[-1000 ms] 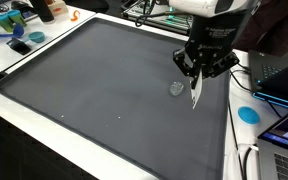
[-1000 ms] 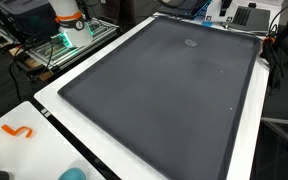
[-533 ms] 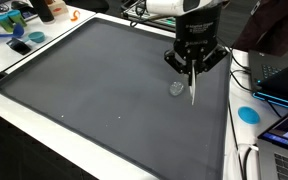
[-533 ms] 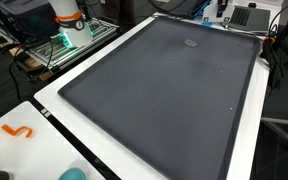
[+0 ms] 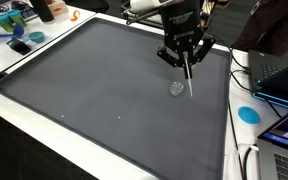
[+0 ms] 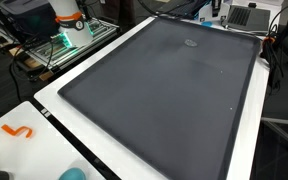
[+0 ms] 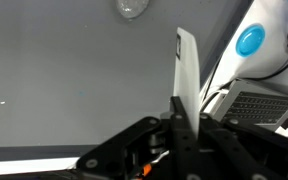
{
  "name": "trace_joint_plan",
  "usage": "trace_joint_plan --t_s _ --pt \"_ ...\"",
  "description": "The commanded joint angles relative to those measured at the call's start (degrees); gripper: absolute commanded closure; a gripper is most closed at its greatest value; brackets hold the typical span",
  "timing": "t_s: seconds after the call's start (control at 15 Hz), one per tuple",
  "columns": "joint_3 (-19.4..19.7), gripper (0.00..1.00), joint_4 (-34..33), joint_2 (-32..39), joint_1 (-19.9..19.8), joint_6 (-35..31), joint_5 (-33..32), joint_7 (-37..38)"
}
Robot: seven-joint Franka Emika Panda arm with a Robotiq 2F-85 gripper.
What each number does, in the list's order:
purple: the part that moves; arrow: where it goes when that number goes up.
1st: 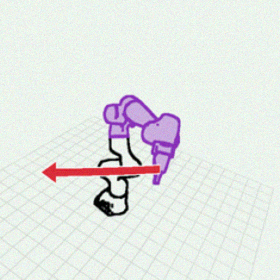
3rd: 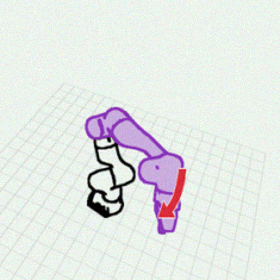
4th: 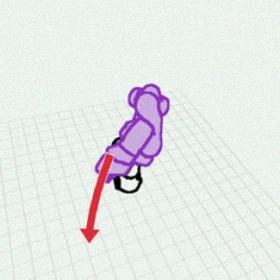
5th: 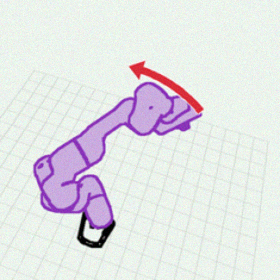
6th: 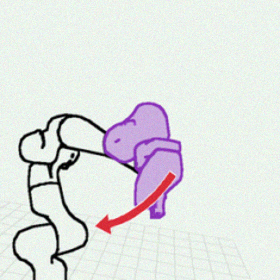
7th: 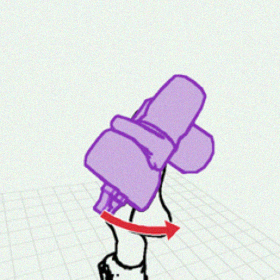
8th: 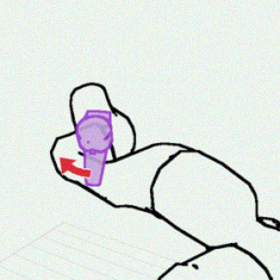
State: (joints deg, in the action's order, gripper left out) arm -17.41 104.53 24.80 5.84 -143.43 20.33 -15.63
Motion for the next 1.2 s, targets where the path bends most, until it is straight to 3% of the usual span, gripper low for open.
trace_joint_plan --t_s 0.0,0.53,1.13 --pt "-2.8 0.99 5.9 -3.3 -3.7 -3.1 6.4 -6.7" --pt "-5.3 0.99 11.2 -5.8 -7.7 -5.1 18.6 -19.4" --pt "-4.5 0.99 17.9 -9.7 -5.6 -11.0 32.2 -33.7"
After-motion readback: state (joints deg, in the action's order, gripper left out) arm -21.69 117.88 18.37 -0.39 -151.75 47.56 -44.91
